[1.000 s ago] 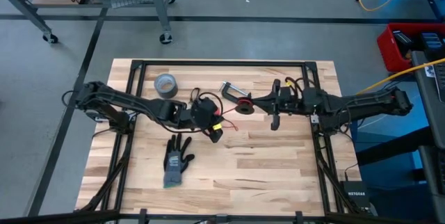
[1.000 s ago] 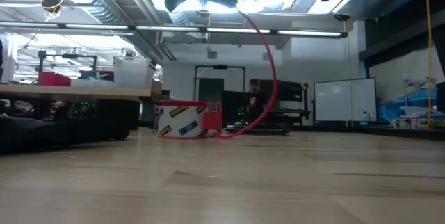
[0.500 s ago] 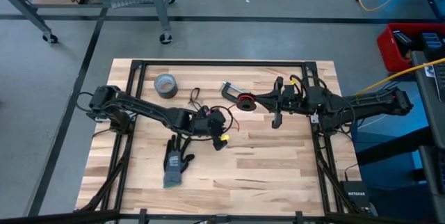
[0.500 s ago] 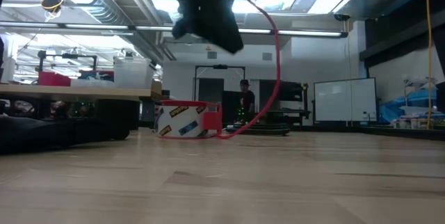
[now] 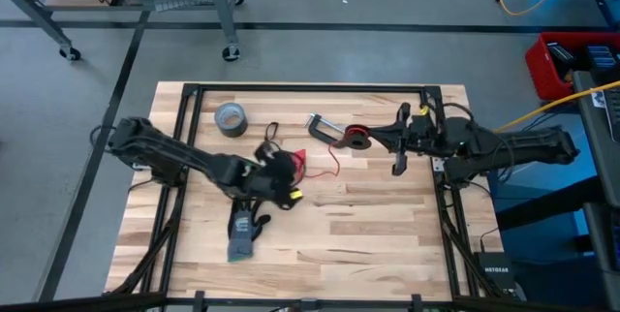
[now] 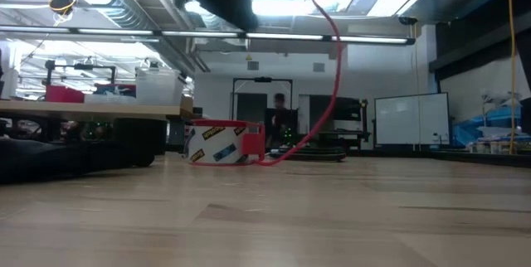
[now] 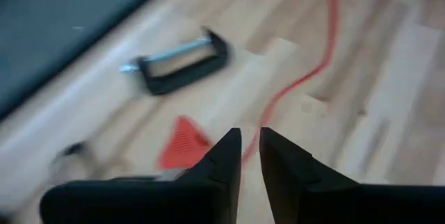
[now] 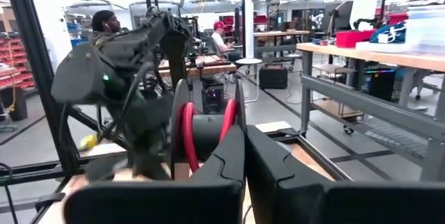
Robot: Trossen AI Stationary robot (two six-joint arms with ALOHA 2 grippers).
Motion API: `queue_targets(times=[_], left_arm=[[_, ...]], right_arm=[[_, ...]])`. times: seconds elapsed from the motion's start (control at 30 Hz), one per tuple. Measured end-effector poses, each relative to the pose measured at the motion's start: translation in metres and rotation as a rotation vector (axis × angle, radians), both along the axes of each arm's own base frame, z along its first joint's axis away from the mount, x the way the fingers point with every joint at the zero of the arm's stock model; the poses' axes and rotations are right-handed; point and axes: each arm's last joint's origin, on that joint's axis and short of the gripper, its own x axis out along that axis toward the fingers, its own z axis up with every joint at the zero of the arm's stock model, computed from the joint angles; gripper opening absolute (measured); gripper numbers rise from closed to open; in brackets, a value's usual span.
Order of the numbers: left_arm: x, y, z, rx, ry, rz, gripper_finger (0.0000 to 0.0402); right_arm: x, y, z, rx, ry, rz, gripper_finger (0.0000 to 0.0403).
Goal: Coil cords
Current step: Coil the red wire onto the spool
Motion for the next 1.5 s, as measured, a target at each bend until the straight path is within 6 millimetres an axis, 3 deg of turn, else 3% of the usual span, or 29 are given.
queue_targets(times=[0.17,0.33,0.5,0.67,0.87,1.03,1.27,1.4,1.5], left_arm=[[-0.049,-0.008,0.03,0.085,-0.062,0.124,0.0038],[-0.095,-0.017,0.031,0.111,-0.13,0.15,0.0037],[-0.124,-0.025,0.006,0.097,-0.181,0.132,0.0031],[-0.136,-0.028,-0.037,0.029,-0.263,0.176,0.0024],[-0.125,-0.033,-0.087,-0.15,-0.528,0.207,0.0015],[-0.099,-0.035,-0.101,-0.239,-0.687,0.126,0.0013],[-0.05,-0.022,-0.116,-0.187,-0.726,0.014,0.0013],[-0.033,-0.008,-0.13,-0.219,-0.714,0.07,0.0014],[-0.024,0.0,-0.135,-0.296,-0.693,0.011,0.0023]], right_arm=[[-0.022,-0.001,0.002,-0.002,0.026,0.008,0.0005],[-0.038,-0.002,-0.004,0.033,0.05,0.011,0.0005],[-0.042,-0.002,-0.027,0.071,0.063,0.015,0.0005],[-0.039,-0.002,-0.046,0.11,0.041,0.023,0.0005],[-0.035,-0.001,-0.057,0.129,-0.076,0.05,0.0005],[-0.03,-0.001,-0.063,0.133,-0.159,0.055,0.0005],[-0.012,0.0,-0.071,0.132,-0.135,0.055,0.0005],[-0.008,0.001,-0.072,0.128,-0.133,0.082,0.0005],[-0.008,0.002,-0.072,0.126,-0.133,0.098,0.0005]])
